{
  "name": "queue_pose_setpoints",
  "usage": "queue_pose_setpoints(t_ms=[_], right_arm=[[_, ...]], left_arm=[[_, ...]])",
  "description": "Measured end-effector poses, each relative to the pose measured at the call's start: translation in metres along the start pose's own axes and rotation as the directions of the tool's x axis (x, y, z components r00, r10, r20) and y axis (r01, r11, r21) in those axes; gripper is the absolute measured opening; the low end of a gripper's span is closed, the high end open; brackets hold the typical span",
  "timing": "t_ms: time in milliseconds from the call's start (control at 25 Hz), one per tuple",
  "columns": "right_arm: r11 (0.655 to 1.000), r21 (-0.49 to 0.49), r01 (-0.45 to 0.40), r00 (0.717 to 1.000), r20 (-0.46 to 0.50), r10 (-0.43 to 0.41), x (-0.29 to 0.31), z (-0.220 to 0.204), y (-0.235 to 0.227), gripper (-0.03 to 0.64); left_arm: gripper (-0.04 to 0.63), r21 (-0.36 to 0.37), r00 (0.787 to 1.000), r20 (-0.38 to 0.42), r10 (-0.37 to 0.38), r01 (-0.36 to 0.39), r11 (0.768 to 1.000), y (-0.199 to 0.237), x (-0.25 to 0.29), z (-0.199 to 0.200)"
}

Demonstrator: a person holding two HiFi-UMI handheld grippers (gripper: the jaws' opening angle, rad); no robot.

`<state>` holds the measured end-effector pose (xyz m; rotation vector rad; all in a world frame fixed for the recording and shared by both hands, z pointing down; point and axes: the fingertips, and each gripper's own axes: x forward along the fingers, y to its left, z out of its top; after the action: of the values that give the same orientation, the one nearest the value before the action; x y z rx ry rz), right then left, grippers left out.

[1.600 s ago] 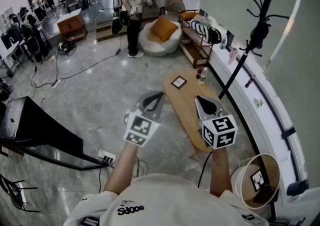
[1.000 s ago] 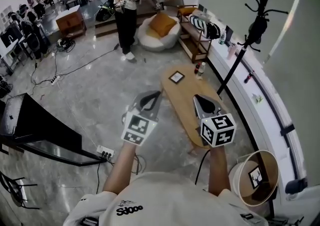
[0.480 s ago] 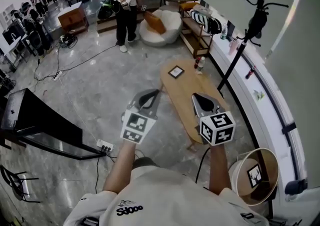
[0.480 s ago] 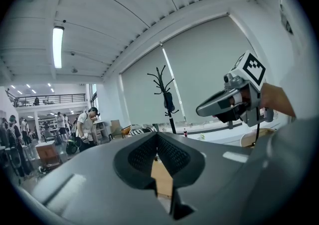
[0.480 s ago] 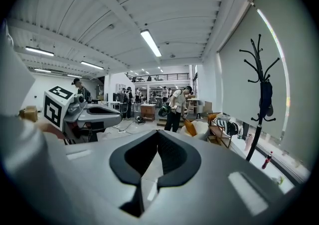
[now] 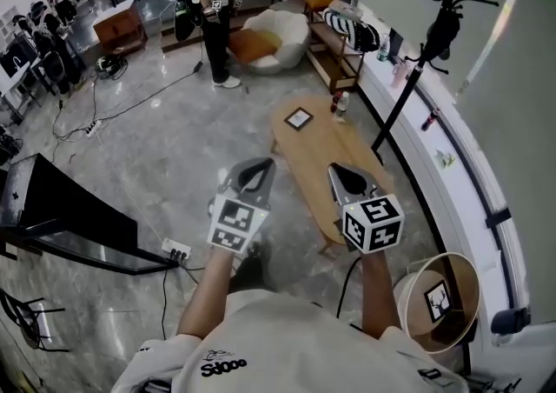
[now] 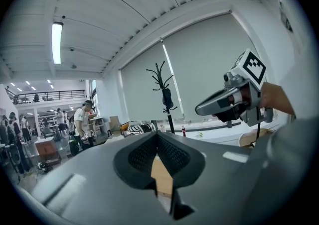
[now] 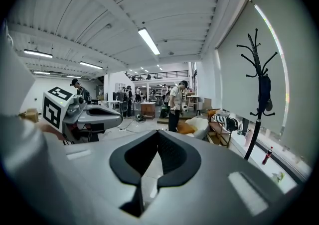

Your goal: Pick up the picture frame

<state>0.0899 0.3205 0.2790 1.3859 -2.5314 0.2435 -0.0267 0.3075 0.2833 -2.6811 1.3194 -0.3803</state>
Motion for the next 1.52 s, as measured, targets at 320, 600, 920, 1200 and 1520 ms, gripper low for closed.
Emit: queue_pose_setpoints(t_ms=[320, 600, 920, 1200, 1520], right_arm=[[0.999, -0.05, 0.01, 1.0, 0.004, -0.01, 0.031, 0.005, -0.02, 0.003], [0.998, -0.042, 0.044, 0.999, 0.012, -0.044, 0.082, 0.016, -0.041, 0.003], [0.994, -0.044, 0.101, 0.995, 0.014, -0.101, 0.157, 0.048, -0.074, 0.002], [0.988, -0.024, 0.151, 0.989, 0.012, -0.15, 0.22, 0.075, -0.096, 0.002], [0.98, -0.012, 0.199, 0.98, 0.023, -0.198, 0.269, 0.093, -0.114, 0.003]], left_arm=[[0.009, -0.003, 1.0, -0.009, -0.005, 0.004, 1.0, 0.022, 0.034, -0.007], [0.009, -0.005, 1.0, -0.004, -0.009, 0.009, 1.0, 0.068, 0.072, -0.016], [0.009, 0.0, 0.998, 0.023, -0.057, 0.057, 0.998, 0.136, 0.136, -0.012], [0.009, 0.008, 0.993, 0.039, -0.11, 0.11, 0.994, 0.194, 0.188, -0.008], [0.009, 0.0, 0.986, 0.055, -0.159, 0.159, 0.987, 0.237, 0.228, -0.01]])
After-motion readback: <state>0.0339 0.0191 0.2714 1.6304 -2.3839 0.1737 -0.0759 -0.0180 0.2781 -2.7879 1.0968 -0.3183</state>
